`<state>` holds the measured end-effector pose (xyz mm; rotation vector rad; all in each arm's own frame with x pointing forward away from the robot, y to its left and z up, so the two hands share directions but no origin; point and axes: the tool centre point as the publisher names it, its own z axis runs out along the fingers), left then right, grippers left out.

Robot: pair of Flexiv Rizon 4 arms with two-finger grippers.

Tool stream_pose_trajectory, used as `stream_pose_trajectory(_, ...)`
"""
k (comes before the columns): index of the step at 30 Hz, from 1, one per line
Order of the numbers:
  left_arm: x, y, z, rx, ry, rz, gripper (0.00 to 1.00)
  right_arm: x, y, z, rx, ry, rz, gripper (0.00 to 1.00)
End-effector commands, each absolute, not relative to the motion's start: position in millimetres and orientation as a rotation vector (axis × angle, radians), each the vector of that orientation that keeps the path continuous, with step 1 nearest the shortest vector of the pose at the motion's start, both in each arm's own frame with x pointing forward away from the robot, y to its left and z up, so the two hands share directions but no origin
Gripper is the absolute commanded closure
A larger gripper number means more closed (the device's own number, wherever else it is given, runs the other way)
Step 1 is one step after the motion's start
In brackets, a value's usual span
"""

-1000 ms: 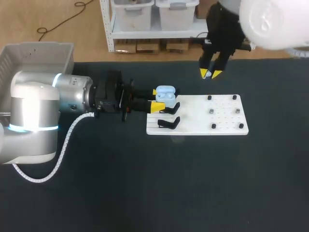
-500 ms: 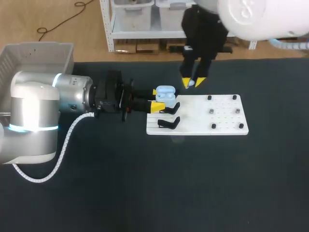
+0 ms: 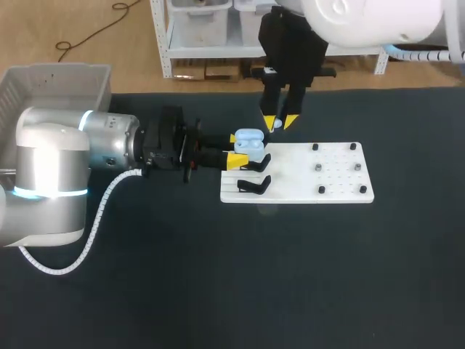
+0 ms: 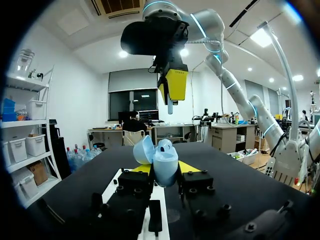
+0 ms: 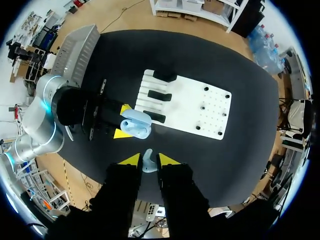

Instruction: Pick up each earbud case from the left stands, insert the matching earbuds, close the lid, and place the case in the box.

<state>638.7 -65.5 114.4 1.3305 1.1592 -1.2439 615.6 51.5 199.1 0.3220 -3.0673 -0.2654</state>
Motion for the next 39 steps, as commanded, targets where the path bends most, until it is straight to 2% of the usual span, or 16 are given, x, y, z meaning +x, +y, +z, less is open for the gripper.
stream_pose_trajectory(1, 639, -65, 114, 1.331, 1.158, -1.245, 1.00, 613, 53, 202, 0.355, -3.079, -0.239, 1.00)
stream_pose_trajectory(15, 639, -65, 114, 1.331, 1.158, -1.245, 1.00, 612, 84, 210, 0.662, -3.085, -0.118, 1.00)
stream_pose_trajectory(39, 639, -65, 114, 1.331, 1.158, -1.245, 1.00, 615, 100, 182, 0.814, -2.970, -0.201, 1.00)
